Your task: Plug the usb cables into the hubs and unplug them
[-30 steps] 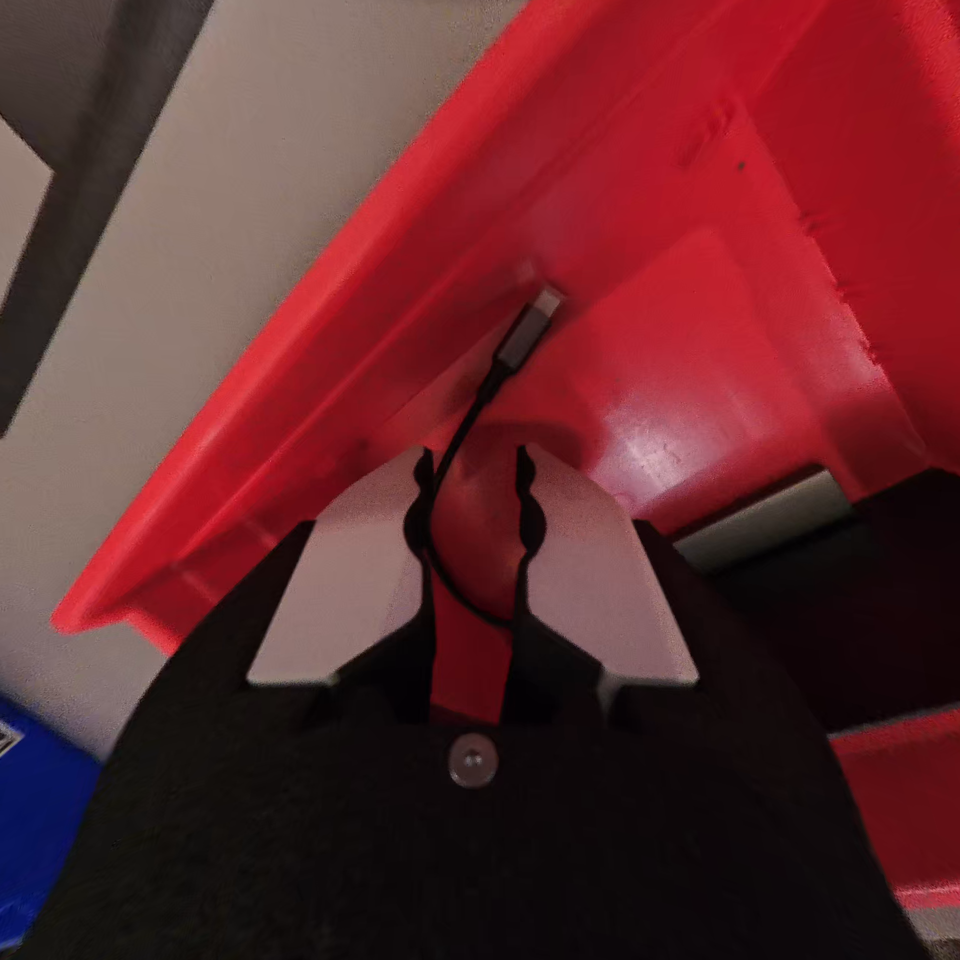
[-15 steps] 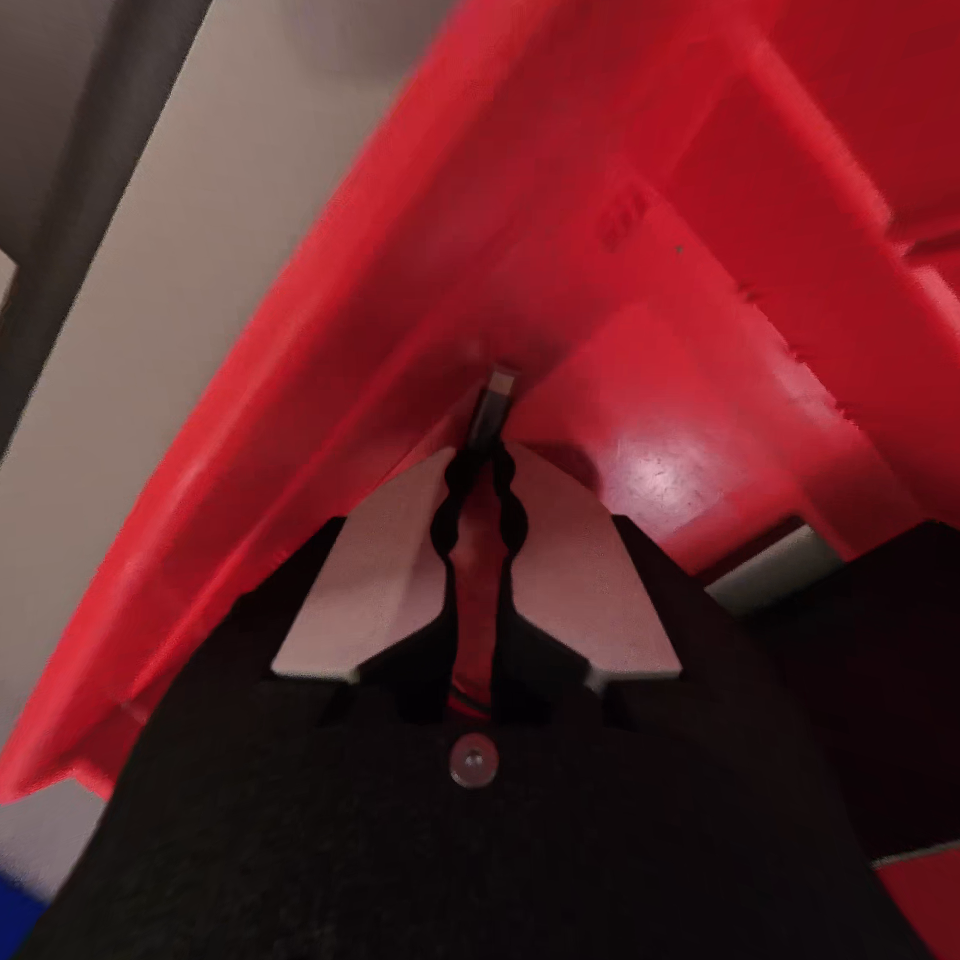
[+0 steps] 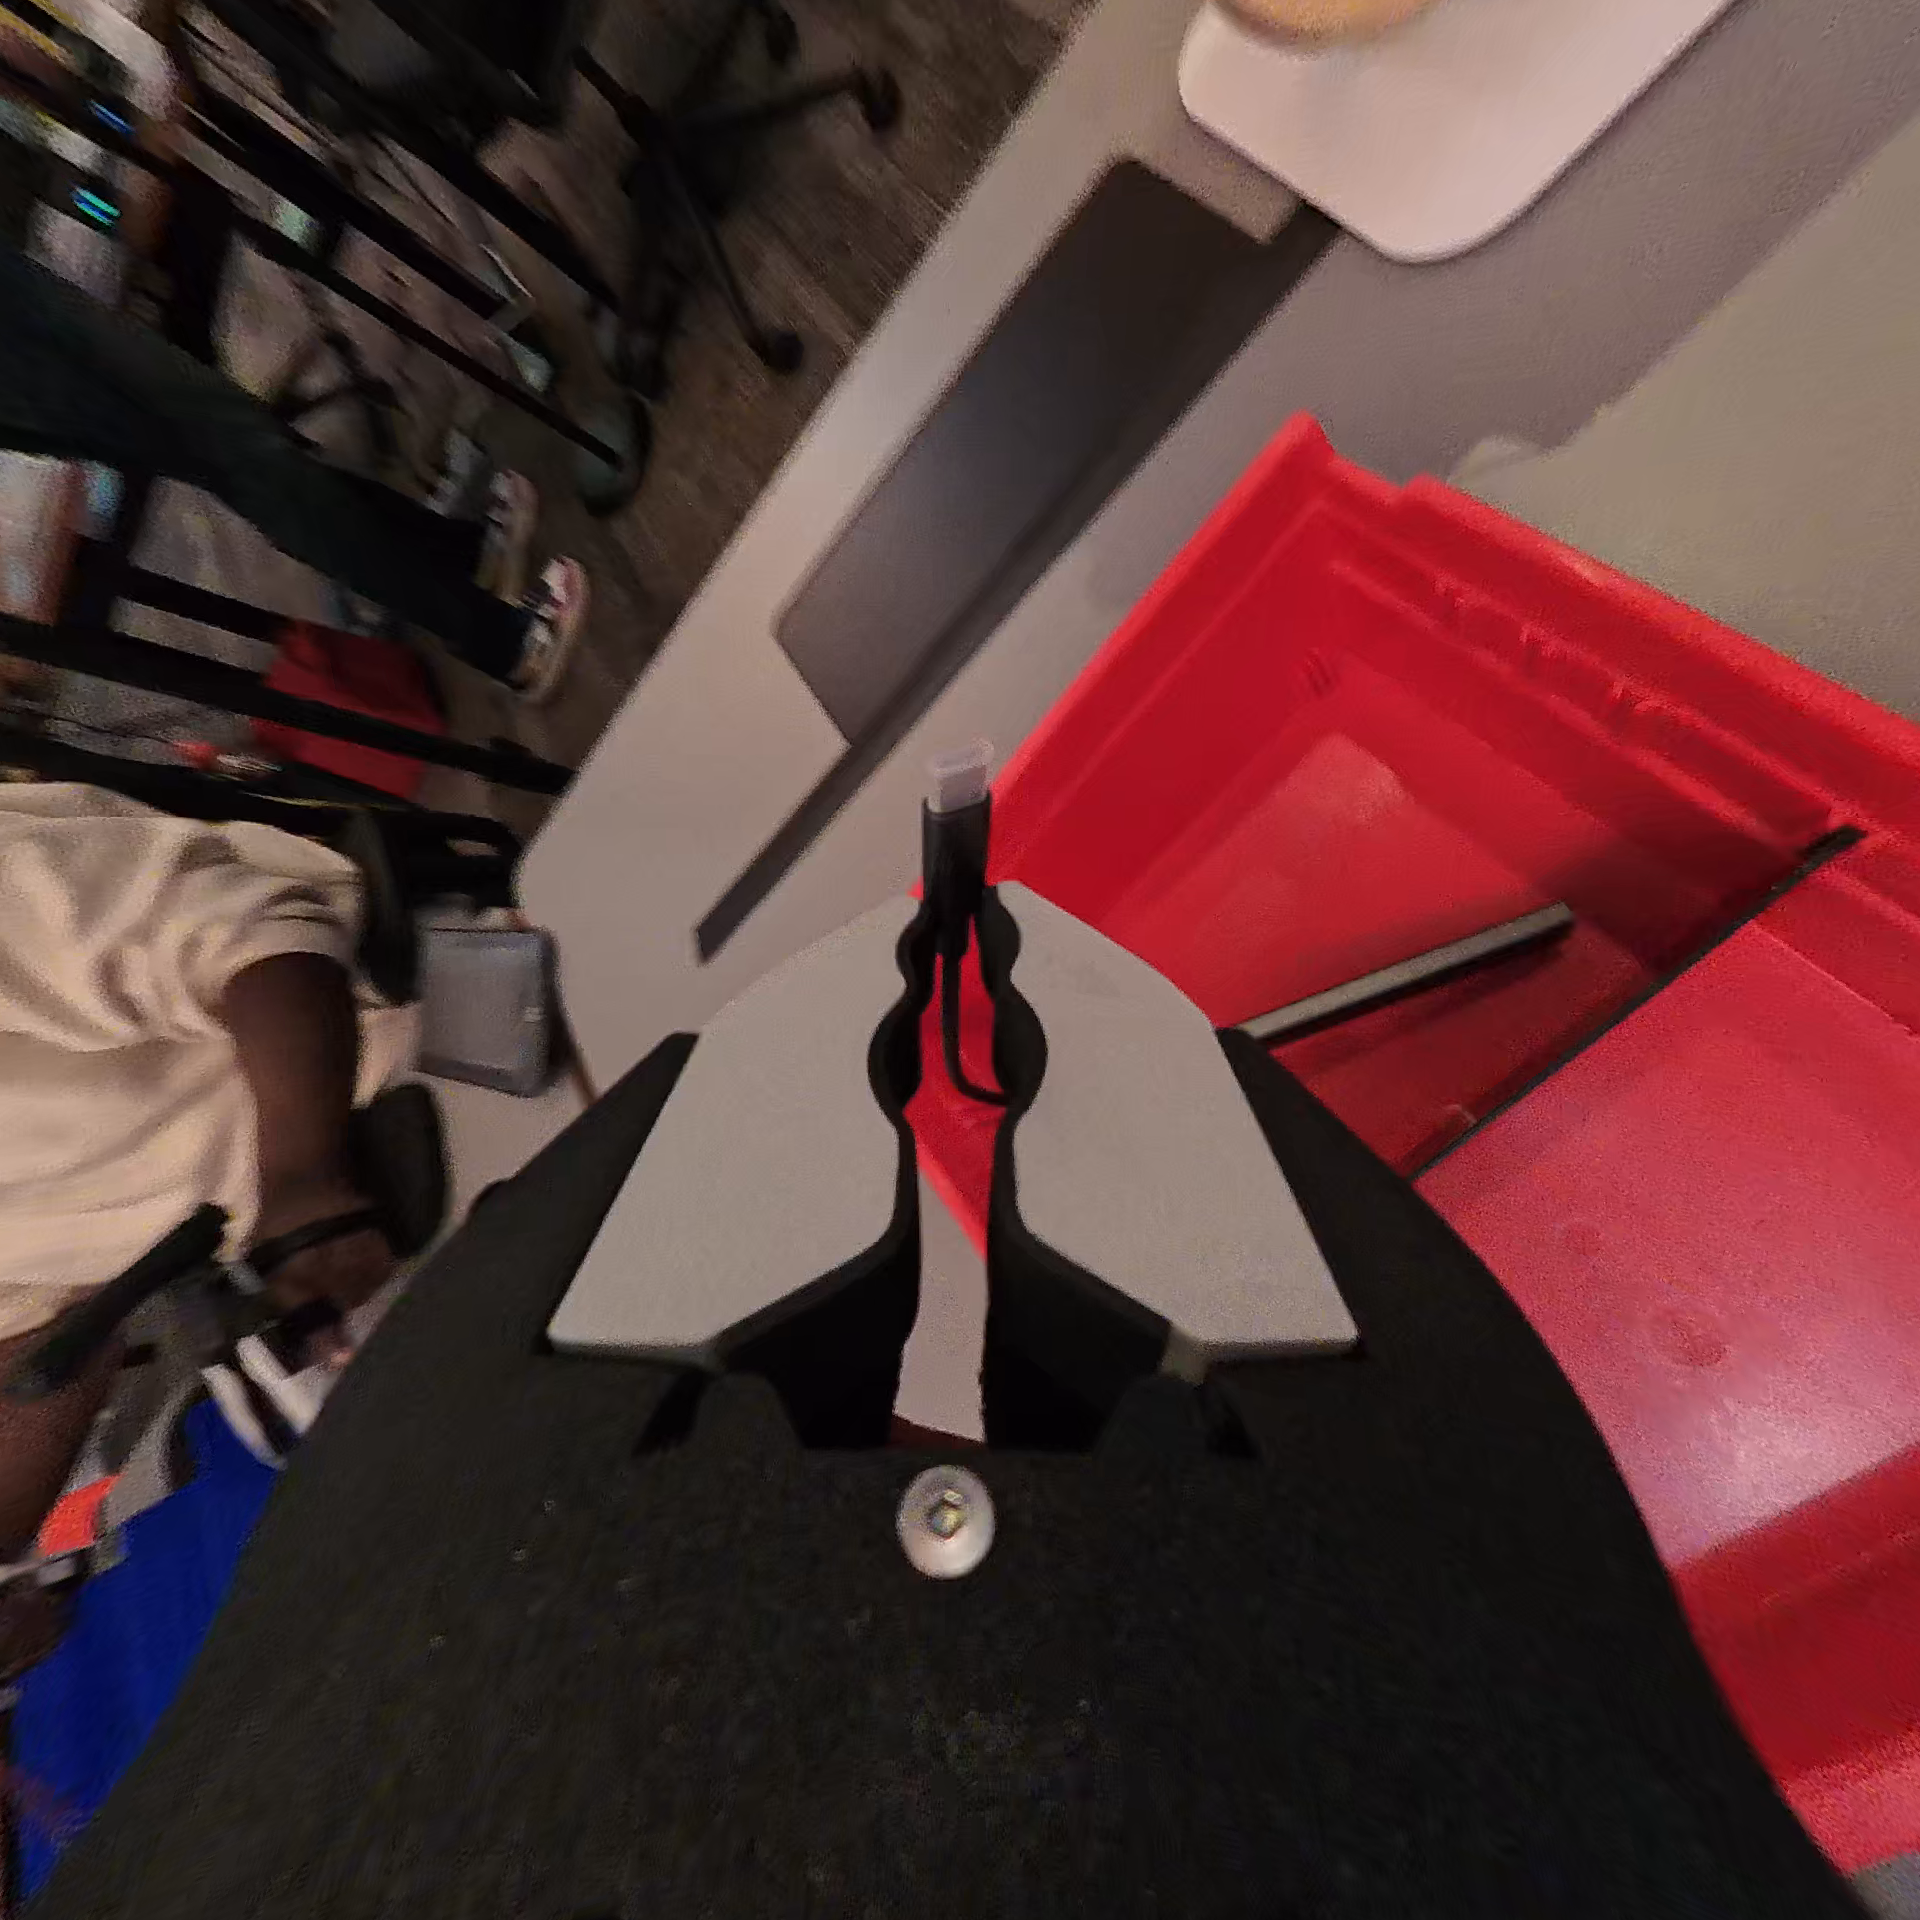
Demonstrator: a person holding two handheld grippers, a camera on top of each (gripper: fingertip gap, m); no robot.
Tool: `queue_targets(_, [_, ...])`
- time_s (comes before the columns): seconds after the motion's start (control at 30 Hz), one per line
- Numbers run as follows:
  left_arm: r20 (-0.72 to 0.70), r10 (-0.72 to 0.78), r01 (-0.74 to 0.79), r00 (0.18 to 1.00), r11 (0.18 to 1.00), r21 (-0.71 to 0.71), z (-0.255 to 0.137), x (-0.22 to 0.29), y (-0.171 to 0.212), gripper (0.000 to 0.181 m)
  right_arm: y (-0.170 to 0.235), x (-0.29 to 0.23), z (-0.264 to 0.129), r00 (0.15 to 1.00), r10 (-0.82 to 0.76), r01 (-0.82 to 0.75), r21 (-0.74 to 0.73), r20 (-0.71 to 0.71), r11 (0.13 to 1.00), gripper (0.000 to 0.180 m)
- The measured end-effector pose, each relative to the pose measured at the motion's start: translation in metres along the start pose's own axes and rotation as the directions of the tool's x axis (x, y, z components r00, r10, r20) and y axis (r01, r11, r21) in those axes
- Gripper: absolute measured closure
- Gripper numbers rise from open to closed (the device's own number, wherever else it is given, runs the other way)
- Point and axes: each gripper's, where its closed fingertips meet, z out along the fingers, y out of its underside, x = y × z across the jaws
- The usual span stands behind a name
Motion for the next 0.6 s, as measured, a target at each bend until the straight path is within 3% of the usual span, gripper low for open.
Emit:
queue_targets(0.17, [0.114, 0.021, -0.035, 0.993, 0.992, 0.123, -0.06, -0.011, -0.026, 0.175, -0.014, -0.002, 0.003, 1.0, -0.02, 0.021, 0.03, -0.004, 0.999, 0.141])
queue_targets(0.47, [0.111, 0.111, -0.132, 0.988, 0.971, 0.198, -0.102, 0.024, -0.052, 0.176, -0.017, -0.019, 0.011, 0.996, -0.089, 0.089, 0.019, 0.006, 0.996, 0.141])
queue_targets(0.6, [0.179, 0.123, -0.165, 0.976, 0.957, 0.24, -0.132, 0.02, -0.068, 0.181, -0.014, -0.017, 0.006, 0.996, -0.084, 0.085, 0.026, -0.015, 0.996, 0.142])
